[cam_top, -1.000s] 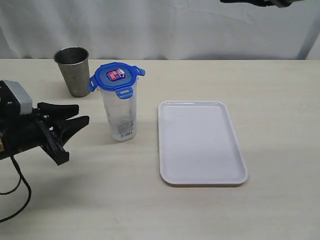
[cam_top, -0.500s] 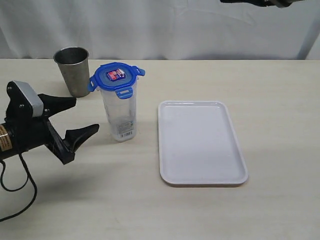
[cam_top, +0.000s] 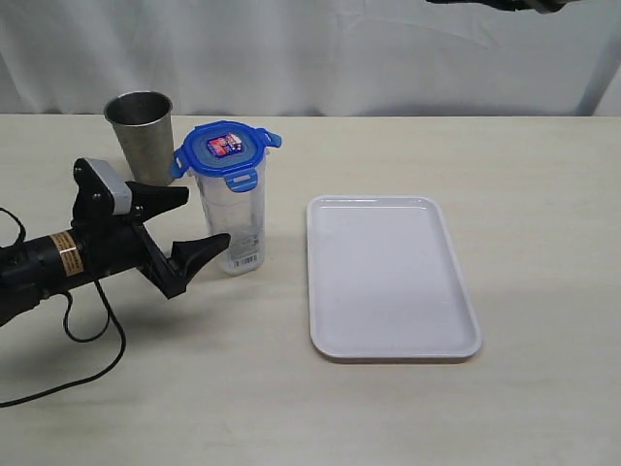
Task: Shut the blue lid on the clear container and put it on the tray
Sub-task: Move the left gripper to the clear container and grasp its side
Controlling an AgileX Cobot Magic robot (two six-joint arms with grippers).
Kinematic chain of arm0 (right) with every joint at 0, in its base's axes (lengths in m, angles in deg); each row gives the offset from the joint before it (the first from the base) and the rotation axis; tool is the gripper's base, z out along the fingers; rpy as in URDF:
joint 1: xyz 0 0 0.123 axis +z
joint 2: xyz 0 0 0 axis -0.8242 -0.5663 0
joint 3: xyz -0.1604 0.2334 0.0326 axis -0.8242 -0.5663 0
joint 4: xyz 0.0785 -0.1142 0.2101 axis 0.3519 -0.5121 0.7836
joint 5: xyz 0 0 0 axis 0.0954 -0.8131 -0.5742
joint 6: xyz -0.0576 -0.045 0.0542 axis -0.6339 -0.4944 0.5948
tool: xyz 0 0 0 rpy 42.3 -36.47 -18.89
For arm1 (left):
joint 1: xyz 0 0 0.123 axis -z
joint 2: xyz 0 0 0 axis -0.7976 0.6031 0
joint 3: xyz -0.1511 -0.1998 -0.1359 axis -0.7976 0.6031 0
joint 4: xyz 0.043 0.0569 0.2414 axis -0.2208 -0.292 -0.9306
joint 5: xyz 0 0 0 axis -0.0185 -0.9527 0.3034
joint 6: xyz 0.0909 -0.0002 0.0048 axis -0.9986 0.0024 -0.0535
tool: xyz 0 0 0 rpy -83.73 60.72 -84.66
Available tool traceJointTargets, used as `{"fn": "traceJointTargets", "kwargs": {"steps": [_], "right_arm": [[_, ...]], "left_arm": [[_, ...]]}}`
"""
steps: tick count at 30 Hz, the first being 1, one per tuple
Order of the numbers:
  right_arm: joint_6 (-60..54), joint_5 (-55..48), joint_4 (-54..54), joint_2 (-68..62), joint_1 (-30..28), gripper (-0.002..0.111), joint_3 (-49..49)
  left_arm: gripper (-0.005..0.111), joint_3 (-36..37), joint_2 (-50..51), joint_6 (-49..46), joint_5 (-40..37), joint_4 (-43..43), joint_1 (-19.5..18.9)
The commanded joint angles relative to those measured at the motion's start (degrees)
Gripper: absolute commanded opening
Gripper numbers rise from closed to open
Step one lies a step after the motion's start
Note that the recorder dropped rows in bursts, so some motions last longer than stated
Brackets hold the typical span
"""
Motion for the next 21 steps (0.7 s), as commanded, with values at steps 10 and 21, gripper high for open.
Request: {"fn": "traceJointTargets", "kwargs": {"steps": [10,21], "right_arm": [[-2.01,-3.49,13.16,-9.95,0.05,0.005,0.33],[-2.01,-7.4,10.87,-19.49,4.51,0.005,7.34]], "left_arm": [[0.09,-6.04,4.64,2.49,1.41,-3.17,1.45],[0.09,-11.08,6.41,3.34,1.41,-3.17,4.17]]}}
